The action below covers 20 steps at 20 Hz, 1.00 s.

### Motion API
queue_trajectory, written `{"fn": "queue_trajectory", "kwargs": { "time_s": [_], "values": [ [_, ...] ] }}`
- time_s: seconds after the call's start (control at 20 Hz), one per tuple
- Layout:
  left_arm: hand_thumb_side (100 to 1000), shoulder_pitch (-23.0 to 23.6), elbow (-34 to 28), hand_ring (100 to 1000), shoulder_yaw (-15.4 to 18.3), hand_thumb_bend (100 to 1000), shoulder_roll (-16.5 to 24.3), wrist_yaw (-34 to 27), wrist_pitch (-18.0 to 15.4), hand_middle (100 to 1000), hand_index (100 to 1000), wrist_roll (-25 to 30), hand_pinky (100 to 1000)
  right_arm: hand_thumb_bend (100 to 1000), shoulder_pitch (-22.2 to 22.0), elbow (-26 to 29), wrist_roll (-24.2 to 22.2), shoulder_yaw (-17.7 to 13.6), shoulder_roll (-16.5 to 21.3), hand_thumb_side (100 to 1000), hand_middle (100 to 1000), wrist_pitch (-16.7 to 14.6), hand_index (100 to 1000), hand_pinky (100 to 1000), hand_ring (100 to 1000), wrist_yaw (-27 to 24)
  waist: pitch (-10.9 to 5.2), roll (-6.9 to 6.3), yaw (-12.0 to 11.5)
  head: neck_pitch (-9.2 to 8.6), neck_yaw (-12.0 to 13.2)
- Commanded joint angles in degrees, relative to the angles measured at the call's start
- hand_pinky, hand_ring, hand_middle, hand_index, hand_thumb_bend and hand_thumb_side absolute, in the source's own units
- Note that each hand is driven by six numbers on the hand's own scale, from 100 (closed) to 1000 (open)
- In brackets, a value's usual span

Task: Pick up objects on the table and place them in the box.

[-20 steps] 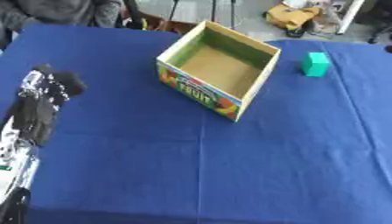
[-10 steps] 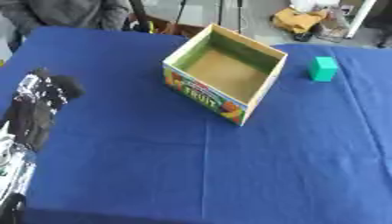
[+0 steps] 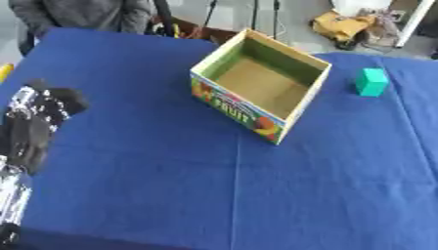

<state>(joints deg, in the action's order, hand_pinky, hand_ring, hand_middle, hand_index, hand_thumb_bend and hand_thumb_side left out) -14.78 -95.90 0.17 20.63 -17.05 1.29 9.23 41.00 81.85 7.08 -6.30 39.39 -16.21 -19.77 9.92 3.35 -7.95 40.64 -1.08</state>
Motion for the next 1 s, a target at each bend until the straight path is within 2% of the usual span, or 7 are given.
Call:
{"fn": "queue_trajectory", "kwargs": {
  "time_s": [0.05,0.3,0.8,0.85,0.9,0.95,1.0],
  "values": [
    [1000,-1.0,-1.3,686,-0.2,460,1.5,0.1,-0.1,574,673,0.4,857,100,2.7,-5.8,-0.8,0.3,4.0,870,711,-0.2,783,723,744,2.2,-0.64,0.16,-0.5,-1.08,-0.6],
    [1000,-1.6,-1.3,686,-0.6,459,2.0,0.3,-0.1,574,673,0.8,857,100,4.9,-14.7,-2.4,1.3,6.4,852,718,-1.1,787,729,755,7.0,-0.33,0.96,-2.2,-2.05,-1.7],
    [1000,-3.0,-1.4,687,-1.3,455,2.8,0.6,-0.1,573,672,1.6,858,100,5.3,-25.3,-7.1,1.7,10.0,641,729,-5.3,781,756,801,21.5,0.88,2.01,-6.2,-4.12,-3.8],
    [1000,-3.1,-1.4,687,-1.3,455,2.8,0.6,-0.1,573,672,1.7,858,100,5.3,-26.0,-7.3,1.7,10.2,531,740,-5.8,785,773,819,23.4,0.98,2.04,-6.5,-4.27,-4.0],
    [1000,-3.2,-1.5,687,-1.3,455,2.8,0.6,-0.1,573,672,1.7,858,100,5.3,-26.8,-7.6,1.8,10.3,483,742,-6.2,786,777,824,25.8,1.10,2.07,-6.7,-4.41,-4.2],
    [1000,-3.3,-1.5,687,-1.3,455,2.8,0.6,-0.1,573,672,1.8,858,100,5.3,-27.5,-7.7,1.7,10.3,483,742,-6.5,786,777,824,27.8,1.17,2.08,-6.9,-4.49,-4.3],
    [1000,-3.3,-1.5,687,-1.4,454,2.8,0.6,-0.1,573,672,1.8,858,100,5.2,-28.1,-8.0,1.7,10.4,359,746,-6.9,790,789,836,30.0,1.30,2.09,-7.0,-4.64,-4.4]
  ]
}}
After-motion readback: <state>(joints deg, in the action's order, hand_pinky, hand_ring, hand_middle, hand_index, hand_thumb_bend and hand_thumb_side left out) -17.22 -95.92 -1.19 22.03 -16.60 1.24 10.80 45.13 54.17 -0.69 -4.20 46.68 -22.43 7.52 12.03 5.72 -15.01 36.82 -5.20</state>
